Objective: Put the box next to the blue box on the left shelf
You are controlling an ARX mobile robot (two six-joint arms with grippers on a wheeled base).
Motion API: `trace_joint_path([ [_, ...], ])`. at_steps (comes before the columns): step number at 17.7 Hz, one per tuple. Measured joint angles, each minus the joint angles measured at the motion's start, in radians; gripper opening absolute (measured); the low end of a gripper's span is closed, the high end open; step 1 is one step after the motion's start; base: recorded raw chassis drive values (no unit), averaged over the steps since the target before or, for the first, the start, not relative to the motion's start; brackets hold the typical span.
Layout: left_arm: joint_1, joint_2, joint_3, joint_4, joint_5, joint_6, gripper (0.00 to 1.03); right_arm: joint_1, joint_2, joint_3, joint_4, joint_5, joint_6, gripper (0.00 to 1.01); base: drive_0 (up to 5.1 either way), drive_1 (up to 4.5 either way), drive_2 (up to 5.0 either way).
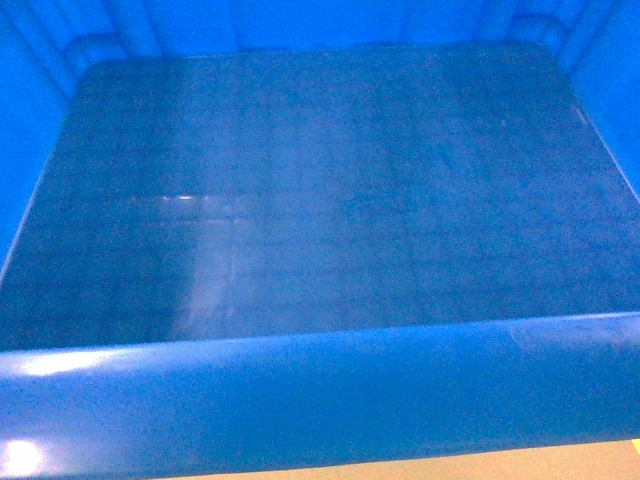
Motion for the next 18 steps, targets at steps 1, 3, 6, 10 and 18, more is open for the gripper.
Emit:
trace_joint_path([
  [1, 0.000, 0.000, 0.000, 0.001, 0.000, 0.000, 0.11, 0.000, -0.002, 0.000, 0.001, 0.000, -0.001, 0.16, 0.1, 4.22, -4.0],
  [3, 0.000, 0.001, 0.000, 0.000, 0.002, 0.000, 0.11, 0.000, -0.002, 0.000, -0.003, 0.000, -0.001, 0.16, 0.1, 4.19, -4.0],
  [6, 0.000, 0.000, 0.000, -0.001, 0.000, 0.000, 0.11, 0.000, 0.000, 0.000, 0.000, 0.000, 0.000, 0.16, 0.0, 4.11, -4.1],
  [10, 0.000, 0.000, 0.000, 0.000, 0.000, 0.000, 0.11, 0.000, 0.001, 0.000, 0.000, 0.000, -0.001, 0.16, -0.2, 3.94, -4.2],
  [18, 0.000, 0.001, 0.000, 0.000, 0.000, 0.000, 0.11, 0.000, -0.003, 0.000, -0.003, 0.000, -0.002, 0.16, 0.0, 4.06, -4.1],
])
